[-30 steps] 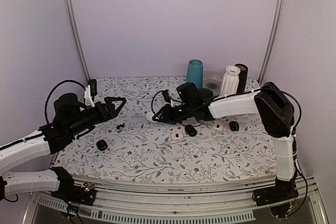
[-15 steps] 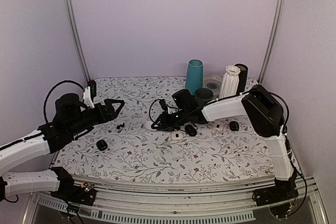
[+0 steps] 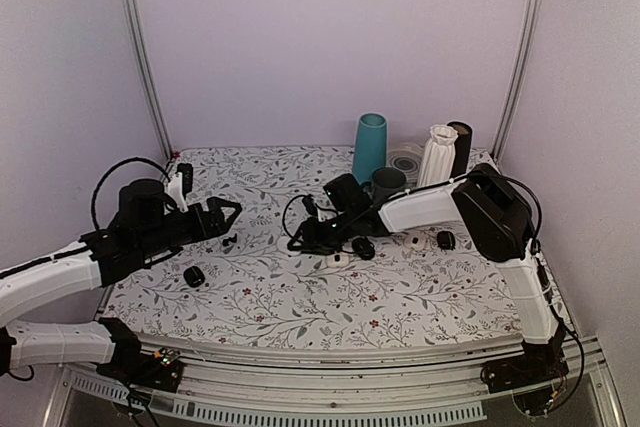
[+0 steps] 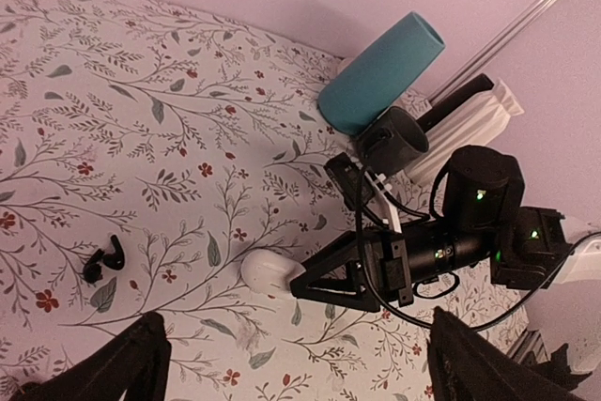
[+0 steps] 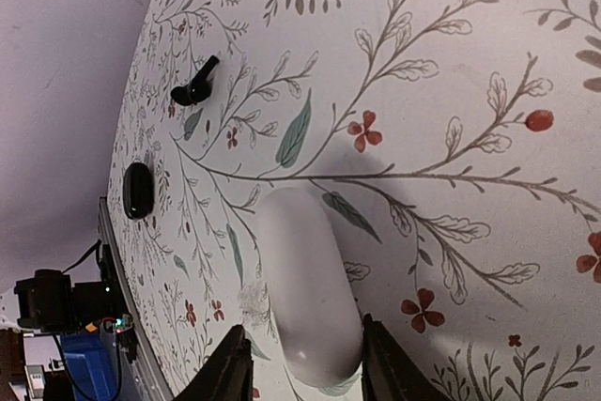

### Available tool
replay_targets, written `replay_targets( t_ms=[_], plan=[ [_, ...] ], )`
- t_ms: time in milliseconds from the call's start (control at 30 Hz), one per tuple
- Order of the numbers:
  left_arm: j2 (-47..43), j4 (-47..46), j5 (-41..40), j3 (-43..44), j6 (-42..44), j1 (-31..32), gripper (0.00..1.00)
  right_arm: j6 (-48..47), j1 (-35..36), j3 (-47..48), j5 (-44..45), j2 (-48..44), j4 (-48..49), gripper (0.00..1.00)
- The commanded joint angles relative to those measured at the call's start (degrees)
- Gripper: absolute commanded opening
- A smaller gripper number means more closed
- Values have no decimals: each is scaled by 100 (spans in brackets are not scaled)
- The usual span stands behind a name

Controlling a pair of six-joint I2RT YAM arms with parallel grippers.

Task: Insert the wireless bluetooth earbuds into the charging case
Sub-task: Place the charging case with the earbuds at the center of the board, then pick up the charging case from the center of the board.

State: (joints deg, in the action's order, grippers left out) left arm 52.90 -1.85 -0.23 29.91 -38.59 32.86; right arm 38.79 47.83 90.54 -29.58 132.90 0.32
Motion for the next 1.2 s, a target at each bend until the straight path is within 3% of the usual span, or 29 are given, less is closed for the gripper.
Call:
replay_targets(
  t_ms=[0, 167, 533, 800, 1167],
  plan=[
    [137, 75, 41, 214, -9, -79, 96, -264, 43, 106, 313, -173, -266, 45],
    [227, 200, -141, 287, -162, -86, 96, -450, 42, 47, 596, -391, -448, 53],
    [389, 1443, -1184, 402, -1002, -155, 95, -877, 134, -299, 1417, -1207, -568, 72],
    [545, 2801, -1997, 393, -2139, -162, 93, -1137, 188, -749, 1756, -1961, -335, 75],
    [1374, 3171, -2187, 199, -3052, 45, 92, -1419, 190, -1769, 1618, -3060, 647, 84]
  ],
)
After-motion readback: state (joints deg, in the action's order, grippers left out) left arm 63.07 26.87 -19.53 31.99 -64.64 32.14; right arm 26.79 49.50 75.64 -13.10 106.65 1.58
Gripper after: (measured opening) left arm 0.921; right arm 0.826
